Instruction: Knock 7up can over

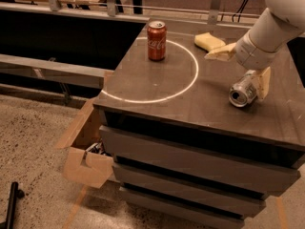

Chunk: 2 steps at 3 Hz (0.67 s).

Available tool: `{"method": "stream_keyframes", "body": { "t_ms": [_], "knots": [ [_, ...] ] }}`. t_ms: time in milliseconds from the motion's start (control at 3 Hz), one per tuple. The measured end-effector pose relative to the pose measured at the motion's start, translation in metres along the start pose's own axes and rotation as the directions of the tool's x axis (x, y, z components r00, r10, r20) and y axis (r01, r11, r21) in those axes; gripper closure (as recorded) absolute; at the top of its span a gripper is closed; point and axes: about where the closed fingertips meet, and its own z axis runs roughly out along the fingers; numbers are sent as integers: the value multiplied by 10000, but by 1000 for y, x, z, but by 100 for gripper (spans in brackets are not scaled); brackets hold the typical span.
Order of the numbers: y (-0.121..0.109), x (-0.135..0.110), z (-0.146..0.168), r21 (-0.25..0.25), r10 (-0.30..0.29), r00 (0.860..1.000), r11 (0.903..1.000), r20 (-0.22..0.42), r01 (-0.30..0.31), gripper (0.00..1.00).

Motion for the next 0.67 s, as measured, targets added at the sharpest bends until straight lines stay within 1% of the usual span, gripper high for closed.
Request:
{"method": "stream_keyframes", "body": {
  "t_ms": [333, 667],
  "knots": [
    [6, 2, -5, 105, 250, 9997, 9996, -34, -250, 0],
    [28, 12, -17, 0, 808, 9964, 9967, -264, -809, 0]
  ]
}}
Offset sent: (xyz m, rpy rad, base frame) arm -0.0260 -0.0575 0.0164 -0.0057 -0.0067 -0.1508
